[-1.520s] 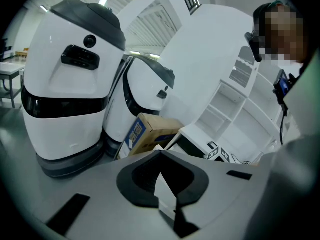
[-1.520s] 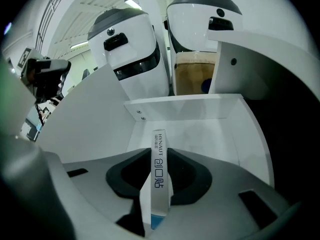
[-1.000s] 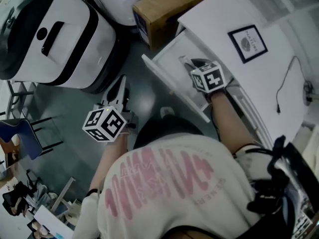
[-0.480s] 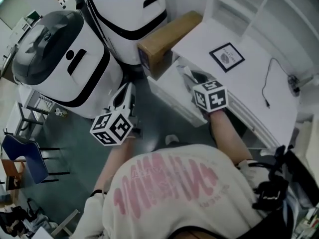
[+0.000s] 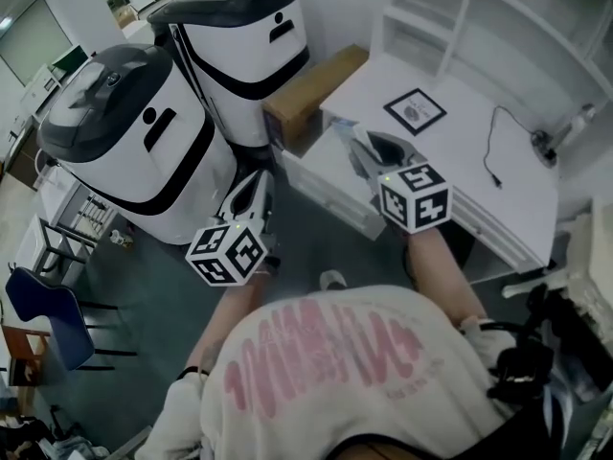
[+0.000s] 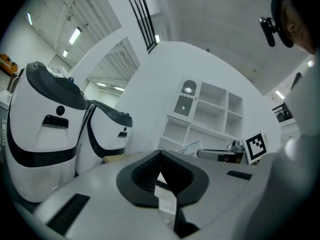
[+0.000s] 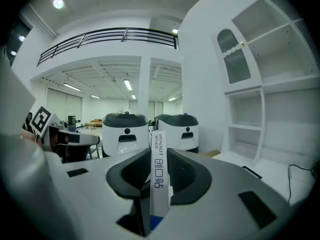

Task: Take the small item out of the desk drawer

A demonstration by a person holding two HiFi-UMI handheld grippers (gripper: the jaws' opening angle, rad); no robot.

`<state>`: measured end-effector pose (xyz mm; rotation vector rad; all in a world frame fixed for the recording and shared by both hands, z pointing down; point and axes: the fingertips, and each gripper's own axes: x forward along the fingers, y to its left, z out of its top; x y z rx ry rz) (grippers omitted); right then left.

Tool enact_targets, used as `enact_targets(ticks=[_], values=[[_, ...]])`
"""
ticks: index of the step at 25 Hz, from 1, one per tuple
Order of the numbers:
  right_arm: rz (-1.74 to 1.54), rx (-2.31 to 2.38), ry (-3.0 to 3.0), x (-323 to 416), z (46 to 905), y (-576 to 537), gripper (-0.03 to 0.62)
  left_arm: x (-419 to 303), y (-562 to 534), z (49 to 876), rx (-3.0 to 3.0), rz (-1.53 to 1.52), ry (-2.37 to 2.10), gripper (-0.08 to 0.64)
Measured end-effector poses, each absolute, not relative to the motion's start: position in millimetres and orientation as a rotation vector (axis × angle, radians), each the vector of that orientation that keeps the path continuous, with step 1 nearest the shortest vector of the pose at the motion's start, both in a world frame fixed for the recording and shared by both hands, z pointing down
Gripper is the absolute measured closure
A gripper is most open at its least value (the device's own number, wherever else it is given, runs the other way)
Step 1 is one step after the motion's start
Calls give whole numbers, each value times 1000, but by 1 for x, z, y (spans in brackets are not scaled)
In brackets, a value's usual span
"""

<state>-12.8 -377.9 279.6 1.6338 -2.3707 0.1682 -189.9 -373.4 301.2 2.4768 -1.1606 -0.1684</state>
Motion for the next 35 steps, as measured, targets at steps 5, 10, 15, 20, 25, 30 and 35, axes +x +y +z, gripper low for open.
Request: enact_targets(ticks=[5,10,15,20,25,30,35], values=[[155,1687,-2367,-13,271,-337,485,-192,-339,302,2491,-157,-1135,531],[176,1702,-2332,-12,278,-311,486,-195,-313,303,2490,-161,-1126,531],[208,1713,-2325,-10,282,-296,486,-199,-297,309,2472,-147,-1123,531],[222,1714,-2305,-11,290,-290,486,-204,-291,316,2457,-139,-1121,531],[228,1717,-2292,-12,294,-291,486,-205,-292,316,2458,-138,-1116,531],[221,1717,-2280,-8,294,-294,486,-200,-294,316,2455,-148,-1099,531],[224,1740,-2277,1,294,-299,486,-195,-299,316,2461,-155,-1093,531]])
